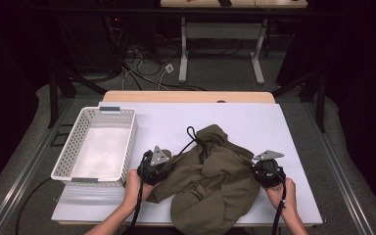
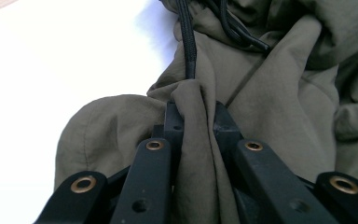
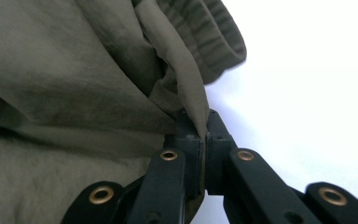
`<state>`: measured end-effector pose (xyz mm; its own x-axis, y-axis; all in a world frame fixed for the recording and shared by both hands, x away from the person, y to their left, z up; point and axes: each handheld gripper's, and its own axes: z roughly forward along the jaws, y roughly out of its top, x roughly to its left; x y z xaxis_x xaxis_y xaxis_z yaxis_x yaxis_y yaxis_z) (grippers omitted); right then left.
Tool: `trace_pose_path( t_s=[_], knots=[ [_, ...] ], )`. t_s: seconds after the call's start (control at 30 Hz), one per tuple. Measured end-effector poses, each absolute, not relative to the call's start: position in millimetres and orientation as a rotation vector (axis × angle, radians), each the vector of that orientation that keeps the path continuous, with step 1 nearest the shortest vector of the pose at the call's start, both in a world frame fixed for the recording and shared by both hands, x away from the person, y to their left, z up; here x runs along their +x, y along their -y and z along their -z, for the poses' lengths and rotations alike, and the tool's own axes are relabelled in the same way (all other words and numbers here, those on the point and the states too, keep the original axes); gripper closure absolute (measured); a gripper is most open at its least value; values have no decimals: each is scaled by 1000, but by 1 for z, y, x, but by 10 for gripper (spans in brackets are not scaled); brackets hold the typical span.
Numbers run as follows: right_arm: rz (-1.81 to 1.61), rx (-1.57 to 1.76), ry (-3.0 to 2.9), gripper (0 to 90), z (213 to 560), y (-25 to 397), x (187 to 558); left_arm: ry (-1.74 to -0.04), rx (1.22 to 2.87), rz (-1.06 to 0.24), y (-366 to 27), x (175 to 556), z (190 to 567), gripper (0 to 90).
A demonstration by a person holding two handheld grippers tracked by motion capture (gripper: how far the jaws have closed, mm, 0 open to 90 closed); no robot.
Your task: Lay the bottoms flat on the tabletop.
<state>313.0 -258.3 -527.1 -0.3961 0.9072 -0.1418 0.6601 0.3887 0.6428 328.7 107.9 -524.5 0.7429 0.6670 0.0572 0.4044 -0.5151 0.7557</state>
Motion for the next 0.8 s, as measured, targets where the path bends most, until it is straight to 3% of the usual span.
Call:
trace_pose_path(
  t_s=[0.17,0.27,0.33,0.47,0.57,0.67,0.8],
  knots=[
    [-625,1361,-2250,863,531,259,315,-808,2202,-429,-106,332,529,768],
    [-622,1356,-2266,684,533,257,316,-803,2157,-435,-105,336,529,645],
    [-656,1356,-2265,601,533,257,317,-797,2154,-437,-102,340,528,499],
    [-748,1360,-2234,403,527,255,318,-809,2144,-445,-96,351,529,396],
    [-818,1353,-2220,328,523,250,317,-800,2145,-430,-92,357,533,335],
    [-823,1343,-2246,327,526,243,319,-775,2165,-385,-86,363,540,317],
    [-795,1328,-2301,404,535,233,322,-750,2241,-329,-77,365,554,332]
  ],
)
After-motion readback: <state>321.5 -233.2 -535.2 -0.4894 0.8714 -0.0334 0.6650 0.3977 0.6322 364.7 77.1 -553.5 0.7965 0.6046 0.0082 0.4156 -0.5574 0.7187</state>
